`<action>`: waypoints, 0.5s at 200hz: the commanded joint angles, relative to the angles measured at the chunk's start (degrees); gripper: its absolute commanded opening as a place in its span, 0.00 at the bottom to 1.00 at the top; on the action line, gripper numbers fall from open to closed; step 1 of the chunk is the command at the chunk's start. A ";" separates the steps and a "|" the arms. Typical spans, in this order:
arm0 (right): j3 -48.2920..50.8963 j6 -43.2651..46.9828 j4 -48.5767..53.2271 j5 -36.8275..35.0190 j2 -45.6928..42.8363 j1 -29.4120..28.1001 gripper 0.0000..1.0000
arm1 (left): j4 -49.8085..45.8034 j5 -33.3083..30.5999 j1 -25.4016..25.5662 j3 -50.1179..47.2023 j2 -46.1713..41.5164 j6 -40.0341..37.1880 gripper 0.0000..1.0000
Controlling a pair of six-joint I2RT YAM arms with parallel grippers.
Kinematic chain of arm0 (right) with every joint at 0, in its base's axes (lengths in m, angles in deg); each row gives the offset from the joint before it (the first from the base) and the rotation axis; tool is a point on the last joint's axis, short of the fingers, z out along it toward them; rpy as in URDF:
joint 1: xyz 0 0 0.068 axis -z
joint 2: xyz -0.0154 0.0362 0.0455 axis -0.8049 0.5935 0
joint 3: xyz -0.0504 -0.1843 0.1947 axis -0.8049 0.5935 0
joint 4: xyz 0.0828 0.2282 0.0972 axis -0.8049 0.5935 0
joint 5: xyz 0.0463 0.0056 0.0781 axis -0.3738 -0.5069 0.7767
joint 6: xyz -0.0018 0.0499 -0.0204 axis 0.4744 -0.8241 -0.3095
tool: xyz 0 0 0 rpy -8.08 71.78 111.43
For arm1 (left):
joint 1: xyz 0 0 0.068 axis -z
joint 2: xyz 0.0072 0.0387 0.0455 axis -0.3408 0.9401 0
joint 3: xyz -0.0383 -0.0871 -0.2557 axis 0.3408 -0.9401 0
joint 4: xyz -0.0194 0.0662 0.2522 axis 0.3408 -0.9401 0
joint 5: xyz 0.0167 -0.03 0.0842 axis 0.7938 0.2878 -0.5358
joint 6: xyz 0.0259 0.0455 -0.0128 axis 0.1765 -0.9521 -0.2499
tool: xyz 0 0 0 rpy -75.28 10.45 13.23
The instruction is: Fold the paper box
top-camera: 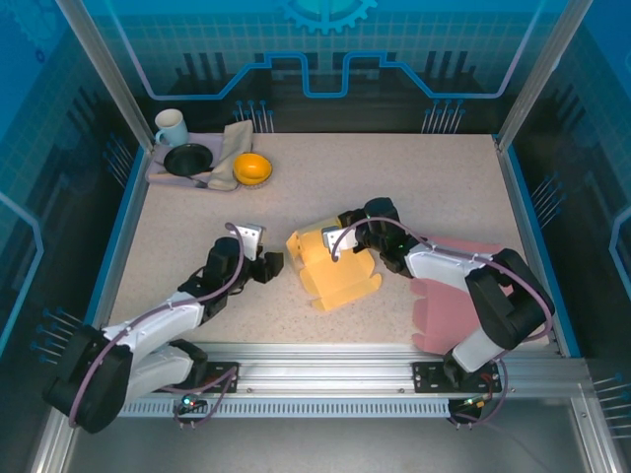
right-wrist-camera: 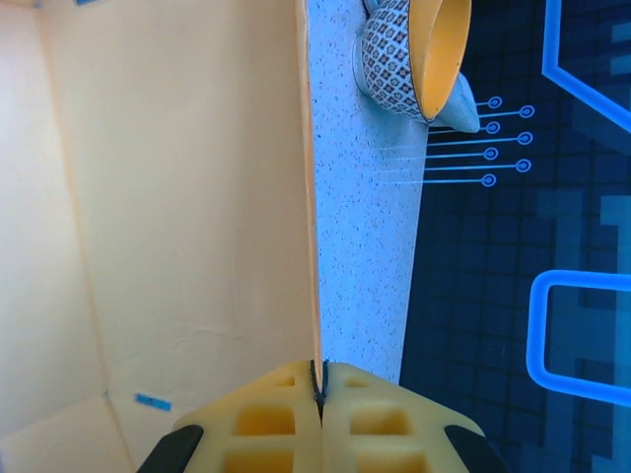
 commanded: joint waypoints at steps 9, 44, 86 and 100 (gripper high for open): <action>1.22 -1.13 -4.60 -1.06 1.16 0.17 0.00 | 2.69 5.23 -0.28 3.19 4.30 -2.15 0.62; 0.83 -1.99 -4.73 -1.35 1.52 0.35 0.00 | 3.23 11.26 -0.28 6.17 9.50 -2.35 0.58; 1.14 -2.76 -5.66 -1.85 1.16 0.38 0.00 | 5.11 14.67 -0.25 6.80 10.47 -1.08 0.58; 1.75 -2.99 -6.95 -2.29 0.93 0.38 0.00 | 5.05 14.98 -0.20 6.85 10.53 -0.80 0.59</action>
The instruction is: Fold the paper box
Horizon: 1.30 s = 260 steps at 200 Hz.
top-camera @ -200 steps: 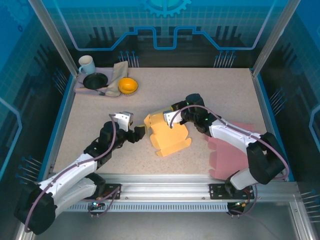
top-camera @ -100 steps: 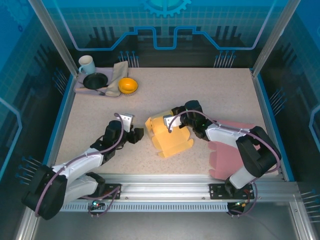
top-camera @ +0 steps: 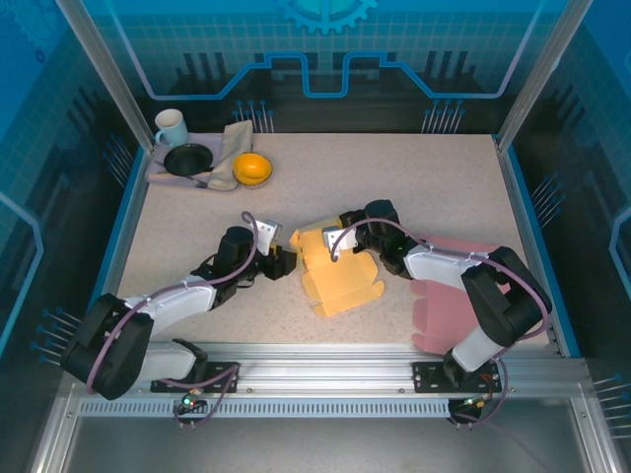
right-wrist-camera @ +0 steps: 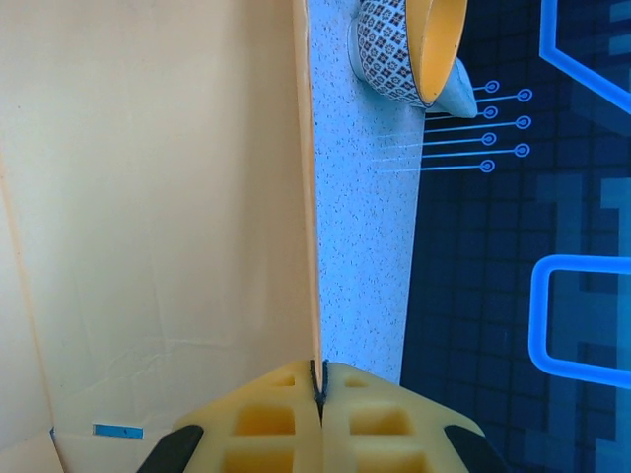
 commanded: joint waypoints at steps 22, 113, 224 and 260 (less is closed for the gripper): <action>1.52 -2.00 -4.84 -1.45 0.05 0.26 0.00 | 2.62 4.04 -0.18 1.07 0.66 1.10 0.59; 2.13 -2.65 -4.30 -2.00 -0.17 0.33 0.00 | 1.64 4.00 1.59 2.38 2.64 1.10 0.58; 2.85 -1.17 -3.35 -2.64 -2.11 1.76 0.00 | -13.44 -5.21 -3.22 7.78 -9.39 3.31 0.65; 3.28 -1.87 -2.90 -1.99 -3.76 2.60 0.00 | -14.57 -4.97 -3.35 7.52 -6.95 1.49 0.62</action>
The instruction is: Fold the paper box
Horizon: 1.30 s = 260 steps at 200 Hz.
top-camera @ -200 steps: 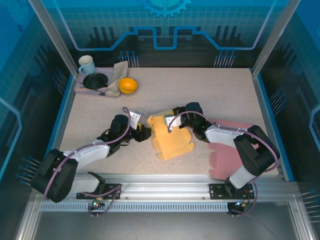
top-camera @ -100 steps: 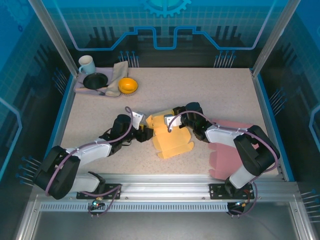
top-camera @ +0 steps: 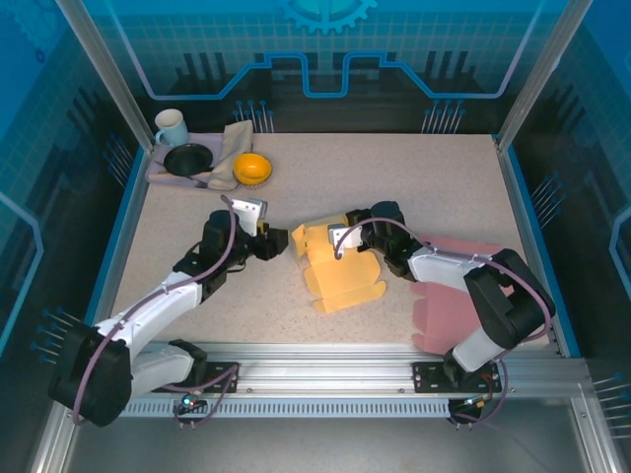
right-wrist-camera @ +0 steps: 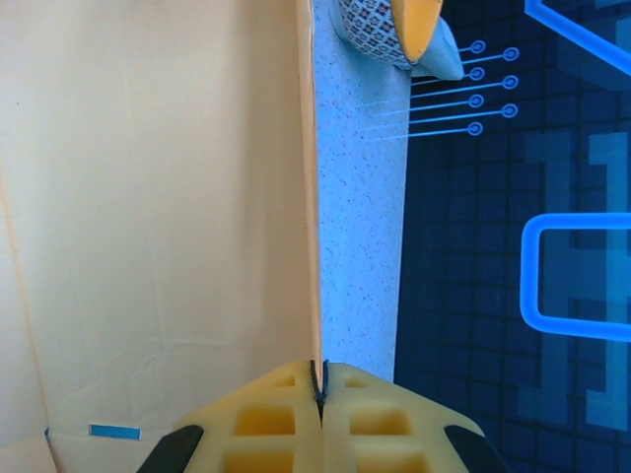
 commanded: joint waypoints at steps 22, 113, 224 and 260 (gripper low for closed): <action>0.90 -0.63 -0.13 0.10 -2.22 1.07 0.00 | 1.24 -0.72 -0.12 -2.71 4.81 0.73 0.60; 0.88 -0.46 1.24 0.51 -2.13 1.32 0.00 | 6.66 10.41 -0.12 -0.03 14.46 -4.75 0.59; 0.80 -0.63 1.35 -0.01 -1.51 1.41 0.00 | 10.75 14.44 1.57 3.55 22.83 -3.28 0.54; 0.80 -0.63 1.24 -0.19 -1.35 1.41 0.00 | 11.45 12.54 3.06 3.18 24.15 -2.99 0.53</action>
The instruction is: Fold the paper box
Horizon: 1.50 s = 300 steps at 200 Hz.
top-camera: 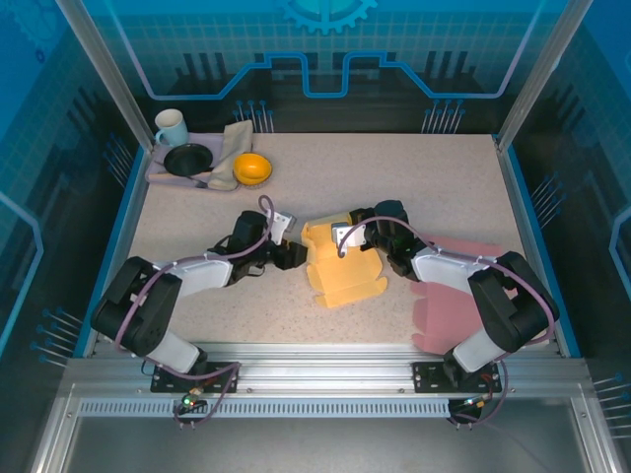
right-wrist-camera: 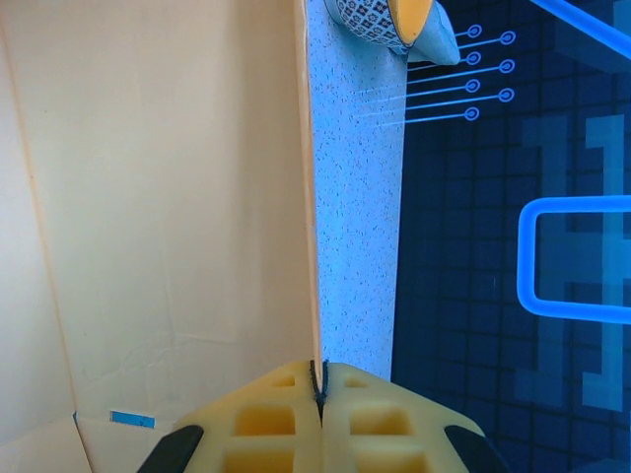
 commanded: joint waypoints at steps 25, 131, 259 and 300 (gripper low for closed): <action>0.63 -0.27 -0.40 -0.68 0.17 0.42 0.00 | 3.58 -1.71 1.11 1.55 2.20 1.16 0.53; 5.04 4.91 -14.81 -11.11 4.63 -3.97 0.00 | 6.94 -4.74 4.71 2.73 6.02 3.47 0.54; 7.06 3.80 -16.12 -12.95 2.21 -6.12 0.00 | -4.29 -23.29 10.01 11.57 10.73 4.94 0.53; 7.03 2.62 -15.47 -13.22 1.79 -7.07 0.00 | -6.94 -28.36 10.28 14.08 12.04 5.96 0.52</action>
